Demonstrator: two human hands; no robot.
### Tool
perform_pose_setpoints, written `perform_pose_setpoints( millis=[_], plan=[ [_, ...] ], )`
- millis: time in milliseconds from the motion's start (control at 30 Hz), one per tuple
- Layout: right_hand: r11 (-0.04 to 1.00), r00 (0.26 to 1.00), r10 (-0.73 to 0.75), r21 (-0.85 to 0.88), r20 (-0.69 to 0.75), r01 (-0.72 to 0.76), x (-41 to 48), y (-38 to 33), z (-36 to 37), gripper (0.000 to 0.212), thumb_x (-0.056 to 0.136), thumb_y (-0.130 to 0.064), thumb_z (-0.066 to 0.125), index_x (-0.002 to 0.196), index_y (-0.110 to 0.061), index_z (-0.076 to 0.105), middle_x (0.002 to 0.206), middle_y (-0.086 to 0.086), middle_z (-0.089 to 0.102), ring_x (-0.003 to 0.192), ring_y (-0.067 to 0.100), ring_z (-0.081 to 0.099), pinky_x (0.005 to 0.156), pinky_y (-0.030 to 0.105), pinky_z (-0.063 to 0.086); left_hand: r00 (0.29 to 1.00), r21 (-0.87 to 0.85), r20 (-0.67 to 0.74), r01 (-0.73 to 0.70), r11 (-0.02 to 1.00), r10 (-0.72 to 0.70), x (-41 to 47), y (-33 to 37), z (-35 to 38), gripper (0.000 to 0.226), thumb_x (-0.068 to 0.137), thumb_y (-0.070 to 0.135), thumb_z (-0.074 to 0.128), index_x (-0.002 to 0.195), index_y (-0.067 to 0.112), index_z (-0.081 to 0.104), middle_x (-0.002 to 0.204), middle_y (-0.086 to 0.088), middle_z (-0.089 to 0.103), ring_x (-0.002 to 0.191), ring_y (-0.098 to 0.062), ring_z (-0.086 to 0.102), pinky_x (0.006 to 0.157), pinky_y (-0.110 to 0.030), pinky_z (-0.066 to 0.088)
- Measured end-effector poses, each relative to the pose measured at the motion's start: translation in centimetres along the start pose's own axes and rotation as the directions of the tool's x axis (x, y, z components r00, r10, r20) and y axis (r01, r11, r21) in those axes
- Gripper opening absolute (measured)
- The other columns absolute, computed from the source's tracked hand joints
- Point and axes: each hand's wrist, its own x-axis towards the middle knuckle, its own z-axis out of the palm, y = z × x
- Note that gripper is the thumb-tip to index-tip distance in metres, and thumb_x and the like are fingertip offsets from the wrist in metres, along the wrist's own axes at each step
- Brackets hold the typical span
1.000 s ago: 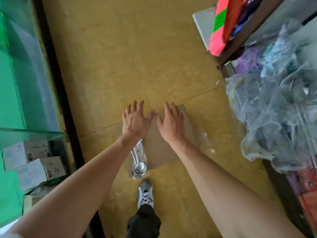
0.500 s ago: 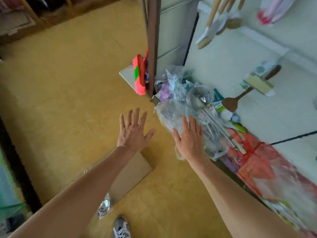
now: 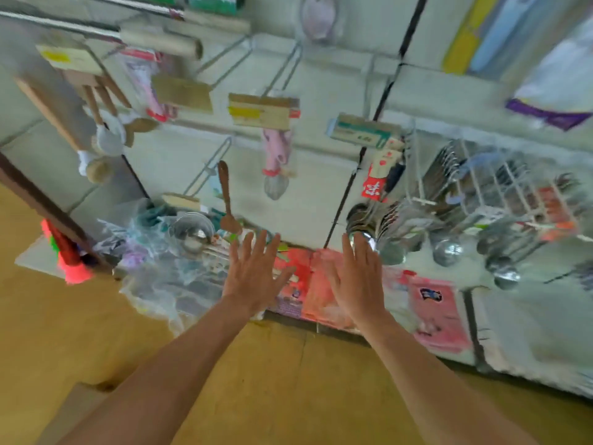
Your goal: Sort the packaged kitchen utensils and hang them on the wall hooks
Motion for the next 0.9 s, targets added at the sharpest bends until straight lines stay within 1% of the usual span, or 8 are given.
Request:
perform_pose_setpoints(
  millis=[167,267,400,500,633,767,833,900],
  plan=[
    [0.983,0.982,0.185,-0.005,-0.049,-0.185,-2.4,13.2,-4.8,0.069,0.102,-0.057,0.03,0.155,-0.014,0.022,0.16,0.016,0.025,0.146,0.036,0.024,0.119,0.051,0.024,0.971,0.017,0.069,-0.232,0.973,0.23,3.4,14.0,0.4,0.097,0.074,0.074,-0.009,0.156,0.025,0.008,0.163,-0.007,0.012,0.149,-0.031,0.011,0.12,-0.055,0.008],
    [0.958,0.955,0.287,0.016,-0.069,-0.286,-4.0,19.5,-7.1,0.07,0.101,-0.057,0.029,0.156,-0.016,0.017,0.163,0.013,0.017,0.15,0.032,0.015,0.122,0.048,0.016,0.937,0.036,0.057,-0.347,0.937,0.344,4.9,21.5,1.4,0.088,0.081,0.072,0.001,0.155,0.025,0.011,0.162,-0.008,0.015,0.148,-0.032,0.015,0.119,-0.055,0.013],
    [0.921,0.911,0.389,0.016,-0.135,-0.39,-5.1,26.6,-9.5,0.073,0.099,-0.059,0.026,0.155,-0.012,0.025,0.159,0.017,0.028,0.147,0.035,0.025,0.118,0.052,0.025,0.888,0.034,0.037,-0.459,0.888,0.458,6.6,30.5,2.2,0.083,0.087,0.07,0.007,0.155,0.023,0.012,0.162,-0.008,0.013,0.147,-0.033,0.014,0.119,-0.054,0.014],
    [0.902,0.891,0.428,0.011,-0.154,-0.431,-5.1,30.7,-11.0,0.078,0.096,-0.061,0.02,0.154,-0.01,0.025,0.158,0.018,0.029,0.146,0.037,0.026,0.117,0.053,0.026,0.85,0.008,0.048,-0.526,0.85,0.525,7.8,36.0,2.6,0.076,0.095,0.066,0.024,0.155,0.023,0.008,0.163,-0.008,0.008,0.149,-0.032,0.008,0.12,-0.053,0.009],
    [0.888,0.865,0.459,0.066,-0.203,-0.456,-3.1,34.8,-12.1,0.077,0.095,-0.059,0.02,0.154,-0.009,0.025,0.158,0.02,0.028,0.146,0.037,0.027,0.119,0.05,0.025,0.822,0.03,0.018,-0.57,0.821,0.569,10.3,41.9,3.5,0.074,0.097,0.062,0.028,0.156,0.02,0.011,0.162,-0.009,0.009,0.148,-0.033,0.01,0.119,-0.052,0.013],
    [0.842,0.803,0.532,0.263,-0.267,-0.471,0.0,37.2,-12.6,0.068,0.098,-0.046,0.046,0.149,-0.002,0.033,0.148,0.022,0.042,0.138,0.037,0.038,0.113,0.046,0.033,0.8,0.019,-0.024,-0.6,0.8,0.6,13.2,46.3,4.8,0.067,0.098,0.054,0.036,0.15,0.012,0.028,0.147,-0.013,0.041,0.135,-0.035,0.037,0.113,-0.048,0.028],
    [0.82,0.774,0.556,0.348,-0.303,-0.454,1.5,38.0,-12.8,0.061,0.098,-0.037,0.056,0.143,0.001,0.04,0.136,0.023,0.052,0.129,0.038,0.046,0.107,0.044,0.037,0.831,-0.075,-0.027,-0.556,0.828,0.556,14.2,48.1,5.0,0.06,0.099,0.05,0.039,0.144,0.011,0.036,0.135,-0.014,0.052,0.126,-0.035,0.047,0.105,-0.045,0.038],
    [0.789,0.77,0.58,0.417,-0.266,-0.451,2.7,38.6,-12.9,0.059,0.1,-0.04,0.053,0.143,-0.001,0.041,0.139,0.02,0.051,0.13,0.035,0.044,0.107,0.042,0.037,0.884,-0.275,0.0,-0.45,0.85,0.468,15.2,49.5,5.1,0.051,0.099,0.044,0.045,0.137,0.01,0.044,0.127,-0.015,0.058,0.121,-0.035,0.052,0.096,-0.043,0.043]
  ],
)
